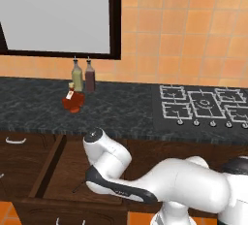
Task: Pick the ladle from the drawer and place it on the counter.
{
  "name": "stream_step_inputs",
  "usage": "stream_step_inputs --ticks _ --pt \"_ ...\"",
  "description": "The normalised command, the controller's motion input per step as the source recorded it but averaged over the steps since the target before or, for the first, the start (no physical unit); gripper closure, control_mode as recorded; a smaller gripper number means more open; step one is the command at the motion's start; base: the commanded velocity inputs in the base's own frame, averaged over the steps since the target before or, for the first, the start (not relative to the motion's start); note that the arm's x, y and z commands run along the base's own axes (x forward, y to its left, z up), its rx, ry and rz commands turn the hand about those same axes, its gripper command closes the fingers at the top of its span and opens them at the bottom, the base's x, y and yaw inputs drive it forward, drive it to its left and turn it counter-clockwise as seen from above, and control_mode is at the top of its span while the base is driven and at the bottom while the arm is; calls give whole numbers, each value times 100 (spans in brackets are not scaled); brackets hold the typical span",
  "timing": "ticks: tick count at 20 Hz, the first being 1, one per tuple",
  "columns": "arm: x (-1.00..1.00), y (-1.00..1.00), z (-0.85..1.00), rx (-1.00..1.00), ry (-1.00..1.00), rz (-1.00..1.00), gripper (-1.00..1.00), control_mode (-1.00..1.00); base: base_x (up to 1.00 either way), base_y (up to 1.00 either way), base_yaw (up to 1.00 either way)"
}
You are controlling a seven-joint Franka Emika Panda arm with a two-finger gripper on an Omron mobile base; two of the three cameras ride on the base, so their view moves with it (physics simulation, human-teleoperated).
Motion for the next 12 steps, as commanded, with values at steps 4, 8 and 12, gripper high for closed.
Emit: stream_step_inputs --ticks 4,8,12 --pt "60 56 -16 -7 14 22 -100 -100 0 0 0" --pt "32 89 -39 -14 7 15 -100 -100 0 0 0" --pt "28 41 -26 -4 6 9 -100 -100 0 0 0"
